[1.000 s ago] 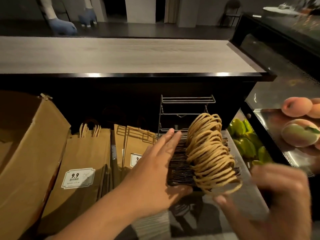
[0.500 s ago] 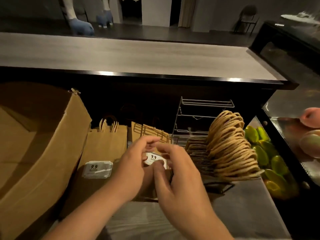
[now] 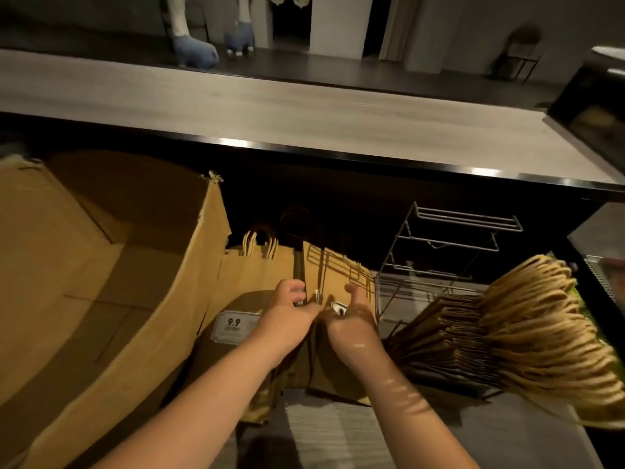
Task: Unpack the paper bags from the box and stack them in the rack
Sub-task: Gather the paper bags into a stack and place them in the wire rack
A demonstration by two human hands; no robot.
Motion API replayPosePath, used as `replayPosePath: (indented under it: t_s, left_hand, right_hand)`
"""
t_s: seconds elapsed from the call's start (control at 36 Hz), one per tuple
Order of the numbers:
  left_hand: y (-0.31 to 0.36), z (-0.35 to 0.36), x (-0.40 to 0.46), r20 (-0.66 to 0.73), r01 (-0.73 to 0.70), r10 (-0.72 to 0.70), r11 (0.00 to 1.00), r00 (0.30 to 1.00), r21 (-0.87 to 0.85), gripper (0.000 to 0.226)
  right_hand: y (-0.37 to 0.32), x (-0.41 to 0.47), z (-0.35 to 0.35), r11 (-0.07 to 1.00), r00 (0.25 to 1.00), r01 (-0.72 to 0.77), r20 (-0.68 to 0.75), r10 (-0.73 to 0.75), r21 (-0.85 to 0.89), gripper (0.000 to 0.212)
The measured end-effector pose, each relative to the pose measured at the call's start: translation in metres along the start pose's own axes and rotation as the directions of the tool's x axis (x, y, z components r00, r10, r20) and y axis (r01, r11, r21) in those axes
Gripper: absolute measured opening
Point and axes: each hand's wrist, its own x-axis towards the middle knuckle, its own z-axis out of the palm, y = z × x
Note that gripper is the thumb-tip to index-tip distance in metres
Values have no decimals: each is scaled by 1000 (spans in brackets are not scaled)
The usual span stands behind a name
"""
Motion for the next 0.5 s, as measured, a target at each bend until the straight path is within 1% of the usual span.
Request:
replayPosePath:
  t_s: [0.06,0.11,0.19,0.28,0.39,0.5]
  left_hand:
    - [-3,4,6,1,34,-34,999,999,3,50]
    - [-3,7,11,6,66,-66,998,998,15,56]
    - [-2,12,15,31,101,-102,995,994,21,63]
    - [-2,15,18,25,128,-128,992,992,-1,56]
    - [-4,20,21,53,114,-116,993,992,29,51]
    - [-2,24,23,102,60,-66,996,993,65,49]
  right_hand:
    - [-16,-10,-2,996,995,-95,44,95,-3,56]
    - [-16,-12,0,986,985,-154,72,159,-64,53]
    - [-9,-15,6,981,978,-166,108,176,-98,50]
    - [-5,-19,8,981,980,-157,100,169,-117,50]
    - [-6,-21,5,987,981,-156,110,159,-37,47]
    - [-6,-22,0,985,982,-161,108,154,55,46]
